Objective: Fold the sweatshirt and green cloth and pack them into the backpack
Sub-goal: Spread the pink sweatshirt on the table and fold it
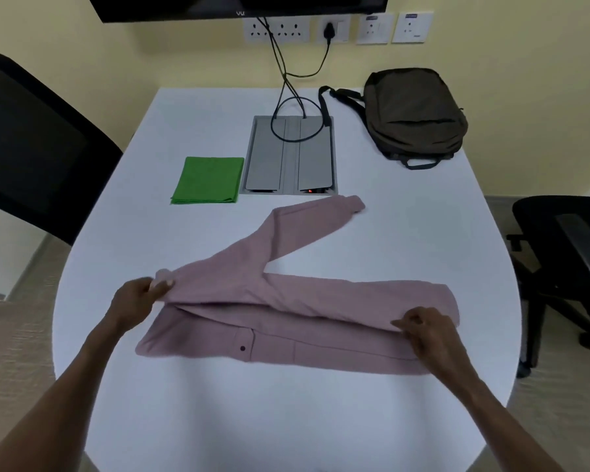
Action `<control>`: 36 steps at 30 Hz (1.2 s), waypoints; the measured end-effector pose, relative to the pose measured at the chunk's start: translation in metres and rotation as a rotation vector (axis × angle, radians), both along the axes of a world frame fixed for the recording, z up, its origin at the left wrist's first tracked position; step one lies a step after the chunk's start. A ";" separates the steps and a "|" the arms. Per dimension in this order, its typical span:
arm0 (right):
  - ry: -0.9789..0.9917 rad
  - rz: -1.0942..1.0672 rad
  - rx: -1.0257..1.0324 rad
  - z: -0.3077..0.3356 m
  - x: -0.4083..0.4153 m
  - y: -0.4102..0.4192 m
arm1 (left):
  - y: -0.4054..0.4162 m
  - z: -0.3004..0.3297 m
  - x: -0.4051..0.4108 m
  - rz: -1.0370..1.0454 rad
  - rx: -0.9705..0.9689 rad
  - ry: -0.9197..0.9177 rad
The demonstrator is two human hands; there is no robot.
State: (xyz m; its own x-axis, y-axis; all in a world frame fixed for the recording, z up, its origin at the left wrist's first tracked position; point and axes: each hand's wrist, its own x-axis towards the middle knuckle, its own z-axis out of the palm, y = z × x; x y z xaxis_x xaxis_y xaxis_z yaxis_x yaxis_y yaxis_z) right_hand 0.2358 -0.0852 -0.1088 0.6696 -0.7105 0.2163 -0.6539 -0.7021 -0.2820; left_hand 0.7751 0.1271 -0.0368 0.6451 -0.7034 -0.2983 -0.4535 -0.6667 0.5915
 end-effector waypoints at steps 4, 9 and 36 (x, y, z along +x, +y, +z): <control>0.187 -0.006 0.009 -0.029 -0.006 0.027 | 0.017 -0.030 -0.005 -0.093 0.217 -0.104; 0.141 -0.162 0.065 -0.014 0.014 0.027 | 0.001 -0.038 -0.019 -0.019 0.457 -0.282; 0.461 -0.466 0.368 0.001 0.111 -0.050 | -0.046 -0.064 -0.049 -0.009 0.410 -0.077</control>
State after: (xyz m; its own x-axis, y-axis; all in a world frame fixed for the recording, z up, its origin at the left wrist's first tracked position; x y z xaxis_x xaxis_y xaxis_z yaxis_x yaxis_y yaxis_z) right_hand 0.3472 -0.1354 -0.1073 0.2473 -0.9148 -0.3195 -0.9689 -0.2372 -0.0707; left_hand 0.7263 0.0814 -0.1013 0.6709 -0.5421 -0.5060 -0.4930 -0.8358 0.2417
